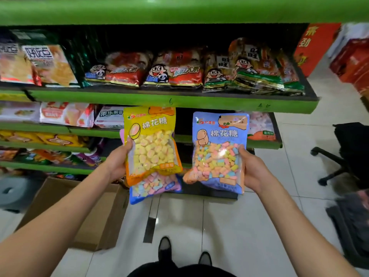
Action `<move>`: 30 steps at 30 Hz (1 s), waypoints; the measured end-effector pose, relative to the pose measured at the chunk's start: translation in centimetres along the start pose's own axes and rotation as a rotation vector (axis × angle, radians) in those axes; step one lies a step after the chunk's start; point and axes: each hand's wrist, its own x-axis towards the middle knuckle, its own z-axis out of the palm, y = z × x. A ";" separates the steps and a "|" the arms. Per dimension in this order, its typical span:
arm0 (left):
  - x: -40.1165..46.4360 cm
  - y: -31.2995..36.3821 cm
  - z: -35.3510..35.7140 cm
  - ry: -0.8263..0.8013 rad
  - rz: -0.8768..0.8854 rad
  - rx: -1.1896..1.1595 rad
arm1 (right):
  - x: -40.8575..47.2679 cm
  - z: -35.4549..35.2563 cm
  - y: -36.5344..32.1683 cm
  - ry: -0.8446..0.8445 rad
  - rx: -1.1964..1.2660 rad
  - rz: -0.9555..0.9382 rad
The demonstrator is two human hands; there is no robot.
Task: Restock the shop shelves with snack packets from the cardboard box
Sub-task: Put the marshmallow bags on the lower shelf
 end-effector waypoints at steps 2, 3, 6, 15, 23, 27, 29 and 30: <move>0.0 0.0 -1.7 0.009 -0.002 -0.034 | 0.4 0.6 0.0 0.019 0.002 -0.004; 0.1 0.0 -2.4 0.008 -0.003 -0.047 | 0.7 0.8 0.0 0.022 0.000 -0.003; -0.1 0.0 -3.9 0.012 -0.014 -0.088 | 1.8 1.7 -0.2 0.036 -0.027 0.020; -0.6 0.7 -9.0 0.051 -0.036 -0.161 | 9.8 10.7 -3.9 0.149 -0.088 -0.049; -1.7 0.5 -11.7 0.073 -0.021 -0.226 | 15.0 17.9 -3.7 0.035 -0.354 0.004; -1.3 0.4 -12.3 0.047 -0.009 -0.234 | 15.9 17.4 -2.3 0.145 -0.368 -0.125; -1.0 0.3 -12.4 0.037 -0.006 -0.240 | 16.0 15.8 -2.0 0.245 -0.584 -0.231; -0.8 0.2 -12.4 0.035 -0.005 -0.246 | 15.9 15.1 -1.9 0.279 -0.763 -0.287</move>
